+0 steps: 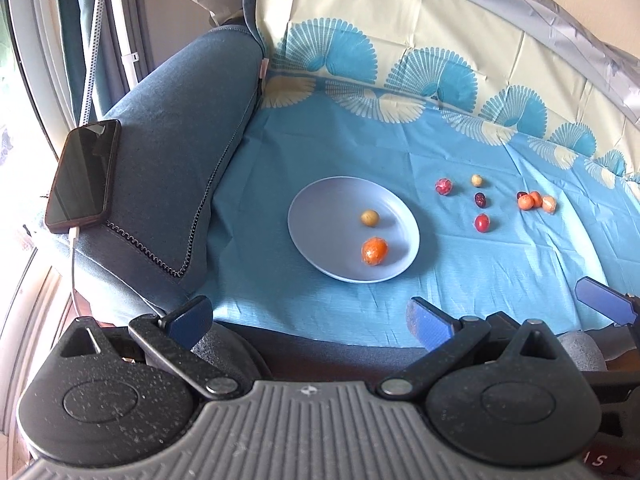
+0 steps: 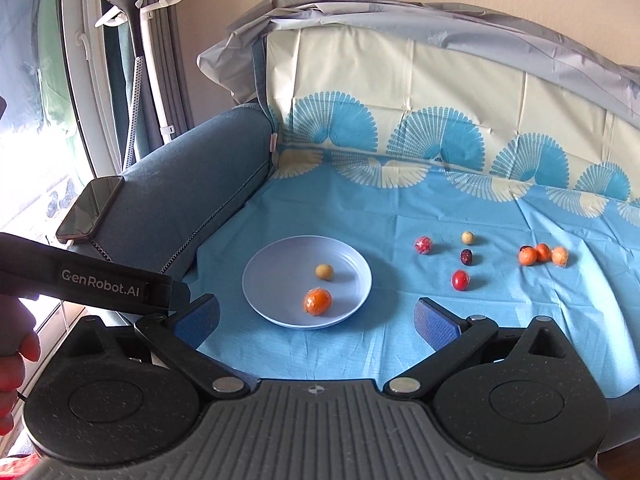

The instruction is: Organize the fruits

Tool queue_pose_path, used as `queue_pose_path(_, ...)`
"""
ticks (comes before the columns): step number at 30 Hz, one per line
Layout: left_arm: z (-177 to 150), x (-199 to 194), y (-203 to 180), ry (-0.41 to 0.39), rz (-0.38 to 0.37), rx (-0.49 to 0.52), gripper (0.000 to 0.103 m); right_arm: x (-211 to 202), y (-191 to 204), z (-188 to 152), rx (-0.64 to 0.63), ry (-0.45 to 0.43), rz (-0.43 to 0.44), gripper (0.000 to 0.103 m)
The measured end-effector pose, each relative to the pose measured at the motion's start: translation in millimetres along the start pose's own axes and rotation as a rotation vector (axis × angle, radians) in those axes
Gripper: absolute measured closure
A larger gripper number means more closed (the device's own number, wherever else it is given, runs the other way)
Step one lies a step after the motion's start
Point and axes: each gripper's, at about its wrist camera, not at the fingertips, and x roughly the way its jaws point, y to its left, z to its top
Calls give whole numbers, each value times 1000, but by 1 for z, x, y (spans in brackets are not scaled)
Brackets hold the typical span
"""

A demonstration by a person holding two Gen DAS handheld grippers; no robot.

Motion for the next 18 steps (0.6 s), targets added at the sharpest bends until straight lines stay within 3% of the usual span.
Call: queue_pose_path(18,0,2,5,0,7,-10,0,1,5,1,-6,11,-8,1)
